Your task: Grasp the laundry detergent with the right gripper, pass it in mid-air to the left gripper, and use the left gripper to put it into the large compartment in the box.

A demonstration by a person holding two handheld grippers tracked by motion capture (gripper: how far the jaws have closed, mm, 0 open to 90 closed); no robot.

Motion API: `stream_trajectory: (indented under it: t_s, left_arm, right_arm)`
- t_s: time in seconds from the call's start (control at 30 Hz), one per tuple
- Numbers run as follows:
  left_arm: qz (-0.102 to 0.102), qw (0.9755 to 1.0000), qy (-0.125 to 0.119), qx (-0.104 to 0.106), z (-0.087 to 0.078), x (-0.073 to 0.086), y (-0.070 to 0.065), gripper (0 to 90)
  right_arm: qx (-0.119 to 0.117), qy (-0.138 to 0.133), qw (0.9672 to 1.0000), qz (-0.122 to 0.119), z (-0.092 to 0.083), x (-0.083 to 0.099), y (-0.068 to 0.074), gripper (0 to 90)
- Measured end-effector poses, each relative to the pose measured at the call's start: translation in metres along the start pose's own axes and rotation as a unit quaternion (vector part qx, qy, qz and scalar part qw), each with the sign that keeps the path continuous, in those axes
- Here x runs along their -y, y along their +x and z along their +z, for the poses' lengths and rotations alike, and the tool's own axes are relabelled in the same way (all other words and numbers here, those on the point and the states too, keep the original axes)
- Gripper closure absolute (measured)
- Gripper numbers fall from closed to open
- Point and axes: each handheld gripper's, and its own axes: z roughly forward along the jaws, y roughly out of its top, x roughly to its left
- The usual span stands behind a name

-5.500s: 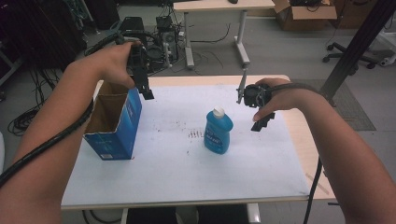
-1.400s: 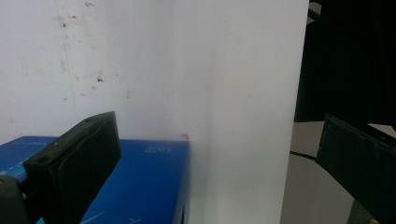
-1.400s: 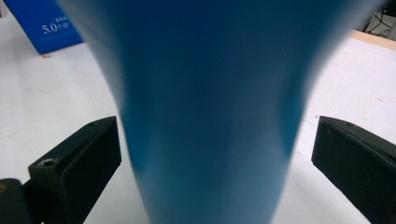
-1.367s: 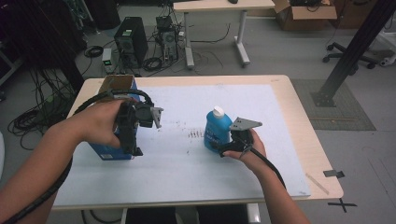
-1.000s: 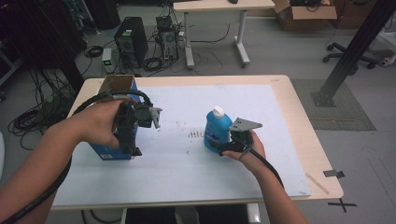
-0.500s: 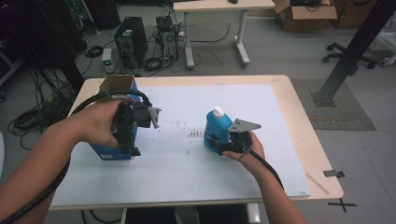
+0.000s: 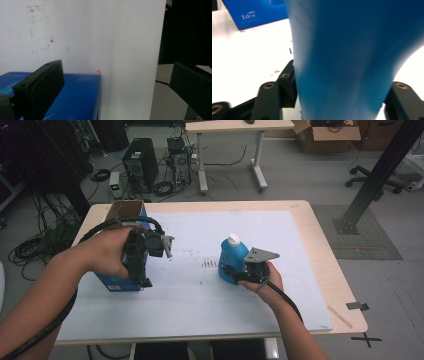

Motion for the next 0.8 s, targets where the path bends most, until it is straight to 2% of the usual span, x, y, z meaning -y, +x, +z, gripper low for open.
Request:
stream_trajectory:
  t_s: [0.33,0.53,0.7,0.73,0.8]
  left_arm:
    - [0.0,1.0,0.001,-0.001,-0.001,-0.002,0.001,0.2]
    - [0.001,1.0,-0.003,0.0,-0.004,-0.006,0.003,0.3]
    - [0.005,1.0,0.001,0.0,-0.006,-0.011,0.004,0.4]
    - [0.004,1.0,0.0,0.001,-0.006,-0.013,0.004,0.4]
    - [0.008,1.0,0.0,-0.001,-0.009,-0.015,0.005,0.4]
  right_arm:
    - [-0.009,0.003,0.9999,-0.005,-0.001,-0.002,-0.002,45.3]
    - [-0.021,-0.008,0.9997,-0.009,-0.012,-0.012,-0.002,45.4]
    - [-0.059,-0.018,0.9979,-0.023,-0.032,-0.033,-0.001,45.4]
    - [-0.059,-0.018,0.9979,-0.023,-0.032,-0.033,-0.001,45.4]
    - [-0.079,-0.017,0.9962,-0.032,-0.039,-0.041,0.001,45.4]
